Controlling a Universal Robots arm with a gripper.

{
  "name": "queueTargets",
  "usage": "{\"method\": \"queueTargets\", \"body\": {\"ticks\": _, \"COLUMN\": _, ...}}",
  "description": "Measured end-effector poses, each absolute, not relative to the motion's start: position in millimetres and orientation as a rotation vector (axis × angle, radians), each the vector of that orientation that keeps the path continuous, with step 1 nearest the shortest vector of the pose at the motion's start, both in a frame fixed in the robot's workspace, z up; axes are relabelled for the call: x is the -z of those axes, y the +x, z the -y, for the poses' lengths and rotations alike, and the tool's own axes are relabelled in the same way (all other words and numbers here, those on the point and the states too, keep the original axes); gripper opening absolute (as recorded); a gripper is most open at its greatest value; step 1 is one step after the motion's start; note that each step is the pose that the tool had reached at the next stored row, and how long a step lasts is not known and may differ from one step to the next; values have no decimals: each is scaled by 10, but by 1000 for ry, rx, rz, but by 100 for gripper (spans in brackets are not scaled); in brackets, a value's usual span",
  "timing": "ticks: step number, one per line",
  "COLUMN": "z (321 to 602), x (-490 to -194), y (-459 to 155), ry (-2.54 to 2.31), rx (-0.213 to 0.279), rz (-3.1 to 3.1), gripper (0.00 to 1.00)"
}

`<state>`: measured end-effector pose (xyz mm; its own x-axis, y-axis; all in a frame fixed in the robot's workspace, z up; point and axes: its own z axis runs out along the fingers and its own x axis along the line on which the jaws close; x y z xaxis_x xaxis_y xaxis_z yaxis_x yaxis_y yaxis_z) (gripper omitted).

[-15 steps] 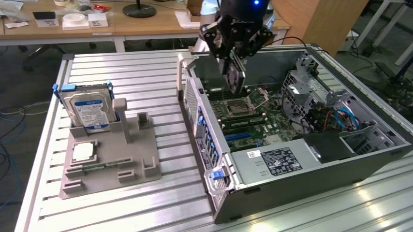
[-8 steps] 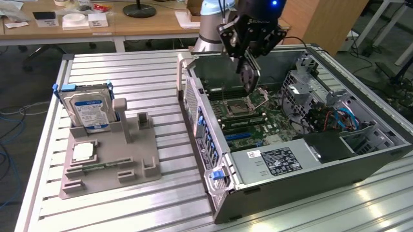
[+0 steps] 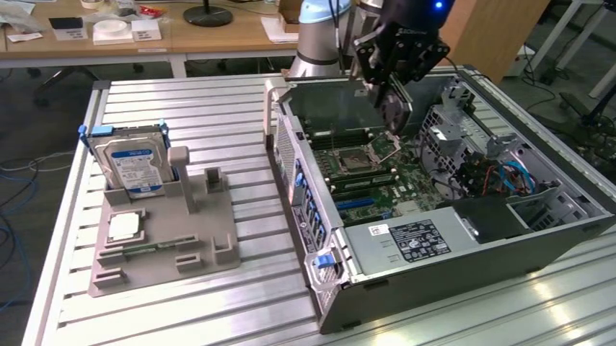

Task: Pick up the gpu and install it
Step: 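Pick up the gpu and move the gpu toward the slot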

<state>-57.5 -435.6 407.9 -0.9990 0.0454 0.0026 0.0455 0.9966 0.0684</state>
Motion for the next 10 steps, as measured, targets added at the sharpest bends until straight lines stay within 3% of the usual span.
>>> {"method": "queueTargets", "body": {"ticks": 10, "z": 4356, "x": -4078, "y": -139, "ry": -71, "rx": 112, "rz": 3138, "gripper": 28}}
